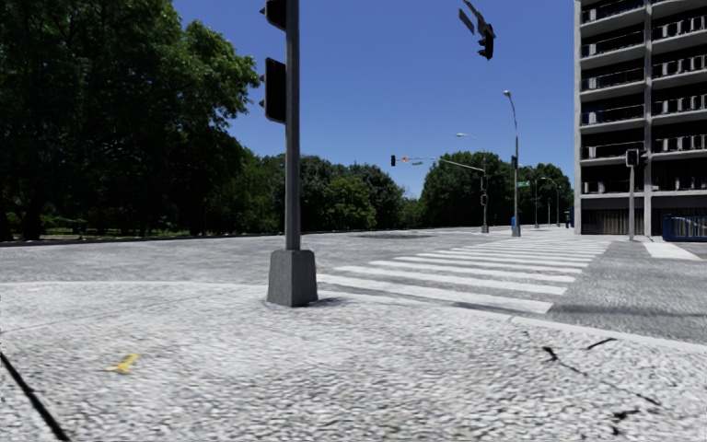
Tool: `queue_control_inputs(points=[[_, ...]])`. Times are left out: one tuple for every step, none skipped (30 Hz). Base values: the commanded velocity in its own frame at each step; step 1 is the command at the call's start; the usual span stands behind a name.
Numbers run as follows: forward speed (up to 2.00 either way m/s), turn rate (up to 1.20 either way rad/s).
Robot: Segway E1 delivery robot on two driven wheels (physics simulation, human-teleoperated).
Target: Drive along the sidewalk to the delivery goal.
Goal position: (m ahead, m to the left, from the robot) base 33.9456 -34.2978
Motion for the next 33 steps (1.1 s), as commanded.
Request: queue_control_inputs(points=[[1.41, 0.0], [1.41, 0.0], [1.42, 0.0], [1.42, 0.0], [1.42, 0.0], [1.42, 0.0], [1.42, 0.0], [1.43, 0.0], [1.43, 0.0], [1.44, 0.0], [1.44, -0.02], [1.44, -0.18], [1.45, -0.27], [1.45, -0.29], [1.45, -0.32], [1.46, -0.37], [1.46, -0.37], [1.46, -0.44], [1.46, -0.55], [1.46, -0.66], [1.47, -0.73], [1.47, -0.75], [1.47, -0.75], [1.47, -0.75], [1.47, -0.76], [1.48, -0.76], [1.48, -0.76], [1.48, -0.76], [1.48, -0.73], [1.48, -0.65], [1.48, -0.45], [1.48, -0.45], [1.48, -0.29]])
